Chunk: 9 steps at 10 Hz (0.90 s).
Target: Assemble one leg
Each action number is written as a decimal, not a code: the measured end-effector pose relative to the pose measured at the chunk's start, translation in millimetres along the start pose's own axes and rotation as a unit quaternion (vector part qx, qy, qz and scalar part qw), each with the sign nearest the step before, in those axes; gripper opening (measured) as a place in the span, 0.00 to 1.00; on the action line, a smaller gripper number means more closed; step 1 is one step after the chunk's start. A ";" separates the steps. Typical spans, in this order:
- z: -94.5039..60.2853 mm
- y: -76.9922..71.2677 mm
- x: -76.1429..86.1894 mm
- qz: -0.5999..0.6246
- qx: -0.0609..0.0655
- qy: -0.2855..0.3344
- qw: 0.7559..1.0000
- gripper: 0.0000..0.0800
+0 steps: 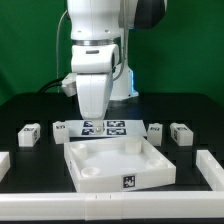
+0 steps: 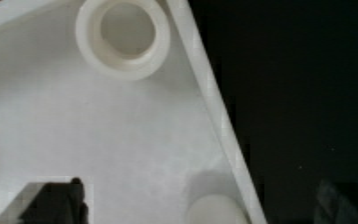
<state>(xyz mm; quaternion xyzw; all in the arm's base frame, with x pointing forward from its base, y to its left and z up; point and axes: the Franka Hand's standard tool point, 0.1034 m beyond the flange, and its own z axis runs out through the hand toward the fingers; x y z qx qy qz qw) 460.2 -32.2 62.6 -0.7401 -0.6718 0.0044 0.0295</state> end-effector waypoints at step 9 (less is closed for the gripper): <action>50.4 -19.5 2.1 -0.094 0.011 -0.014 0.995 0.81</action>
Offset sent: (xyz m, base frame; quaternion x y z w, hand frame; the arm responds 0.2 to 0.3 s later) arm -0.0127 0.0196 -0.0271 0.0026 -0.0189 -0.2006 0.9795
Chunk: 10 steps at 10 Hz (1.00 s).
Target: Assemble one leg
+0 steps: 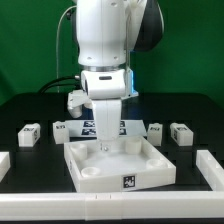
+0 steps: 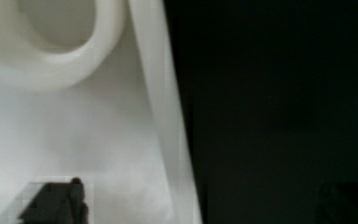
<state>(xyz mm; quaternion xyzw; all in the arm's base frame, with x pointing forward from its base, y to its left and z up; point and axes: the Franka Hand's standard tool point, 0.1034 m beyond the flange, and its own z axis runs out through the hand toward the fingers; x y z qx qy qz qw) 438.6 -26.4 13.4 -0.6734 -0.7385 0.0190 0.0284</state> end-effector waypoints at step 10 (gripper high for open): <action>0.9 -0.4 0.2 0.011 0.000 0.000 1.000 0.08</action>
Offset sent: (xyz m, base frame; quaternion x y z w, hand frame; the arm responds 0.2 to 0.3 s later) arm 0.0000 0.0000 0.0000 0.0000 0.0000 0.0000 1.0000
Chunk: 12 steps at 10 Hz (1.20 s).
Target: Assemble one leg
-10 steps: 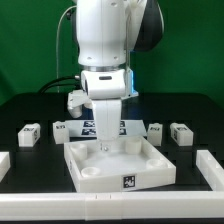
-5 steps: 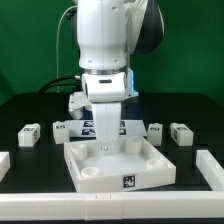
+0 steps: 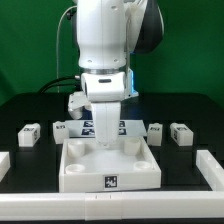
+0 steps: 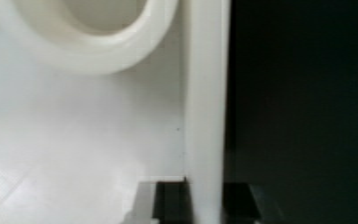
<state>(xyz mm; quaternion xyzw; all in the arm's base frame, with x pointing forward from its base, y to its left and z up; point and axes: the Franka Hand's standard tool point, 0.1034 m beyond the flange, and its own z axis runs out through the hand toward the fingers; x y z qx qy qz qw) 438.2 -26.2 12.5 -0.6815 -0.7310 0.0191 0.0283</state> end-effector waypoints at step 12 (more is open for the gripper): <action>0.0 21.3 47.6 0.051 -0.009 0.010 0.999 0.08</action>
Offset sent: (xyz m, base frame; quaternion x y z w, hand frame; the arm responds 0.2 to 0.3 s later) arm 0.0000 0.0000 0.0000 0.0000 0.0000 0.0000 1.0000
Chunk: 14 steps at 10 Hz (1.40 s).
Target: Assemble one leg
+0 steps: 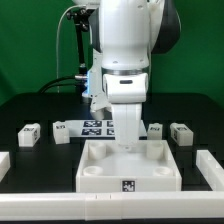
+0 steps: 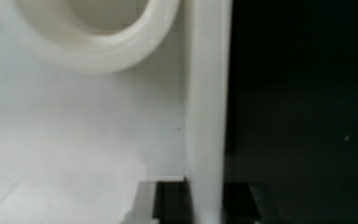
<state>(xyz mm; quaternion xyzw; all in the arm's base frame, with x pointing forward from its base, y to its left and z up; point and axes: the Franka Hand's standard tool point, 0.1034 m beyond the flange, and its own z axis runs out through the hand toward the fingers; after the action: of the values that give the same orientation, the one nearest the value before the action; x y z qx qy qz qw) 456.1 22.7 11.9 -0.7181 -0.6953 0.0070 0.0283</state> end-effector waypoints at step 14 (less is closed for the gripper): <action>-0.9 35.5 44.8 -0.007 -0.012 0.009 1.000 0.54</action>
Offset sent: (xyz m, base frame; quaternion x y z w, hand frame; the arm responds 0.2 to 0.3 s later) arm 0.0344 0.0372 -0.0093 0.0254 0.0031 -0.0770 0.9967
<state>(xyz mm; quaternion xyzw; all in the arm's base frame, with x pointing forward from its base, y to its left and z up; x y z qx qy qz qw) 493.0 66.3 12.2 -0.7139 -0.6997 -0.0082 0.0255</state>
